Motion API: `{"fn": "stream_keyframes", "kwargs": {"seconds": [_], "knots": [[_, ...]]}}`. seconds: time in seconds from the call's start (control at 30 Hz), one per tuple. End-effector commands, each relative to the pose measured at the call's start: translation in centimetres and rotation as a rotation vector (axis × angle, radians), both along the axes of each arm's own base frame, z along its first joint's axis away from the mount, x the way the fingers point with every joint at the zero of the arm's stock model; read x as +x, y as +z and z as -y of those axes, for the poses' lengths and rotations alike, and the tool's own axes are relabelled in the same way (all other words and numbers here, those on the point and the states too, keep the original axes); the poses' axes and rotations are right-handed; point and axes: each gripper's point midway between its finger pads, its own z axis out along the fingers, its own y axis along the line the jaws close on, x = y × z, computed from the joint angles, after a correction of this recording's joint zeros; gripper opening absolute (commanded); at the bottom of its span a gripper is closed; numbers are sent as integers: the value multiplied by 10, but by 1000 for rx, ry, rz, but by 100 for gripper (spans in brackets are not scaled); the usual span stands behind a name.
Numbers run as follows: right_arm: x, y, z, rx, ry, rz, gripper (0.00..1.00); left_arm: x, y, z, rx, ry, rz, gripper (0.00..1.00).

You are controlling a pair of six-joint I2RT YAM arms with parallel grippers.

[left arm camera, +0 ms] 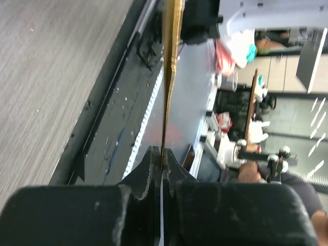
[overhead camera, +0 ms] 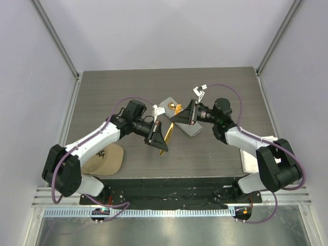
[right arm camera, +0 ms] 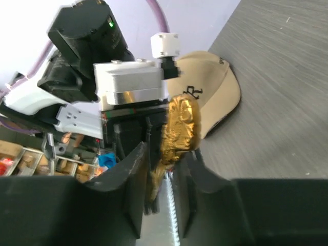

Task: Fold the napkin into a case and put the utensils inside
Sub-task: Pass from the right arm to the left

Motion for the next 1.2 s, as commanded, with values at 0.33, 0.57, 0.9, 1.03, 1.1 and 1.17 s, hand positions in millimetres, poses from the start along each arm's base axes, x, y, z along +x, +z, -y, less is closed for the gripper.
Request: {"fn": "stream_keyframes", "kwargs": {"seconds": [0.33,0.57,0.9,1.03,1.1,1.17], "knots": [[18,93,36,280,-351,95,1,87,131,-65,-243,792,623,63],[46,133,80,436,-666,151,1,107,146,-111,-562,1207,555,64],[55,154,86,604,-750,143,1,112,186,-93,-899,1182,651,55],[62,157,88,623,-780,137,1,114,192,-90,-960,1183,651,52],[63,161,89,634,-783,144,1,115,194,-89,-977,1182,649,49],[66,160,88,626,-787,144,1,117,195,-89,-996,1188,627,49]]}}
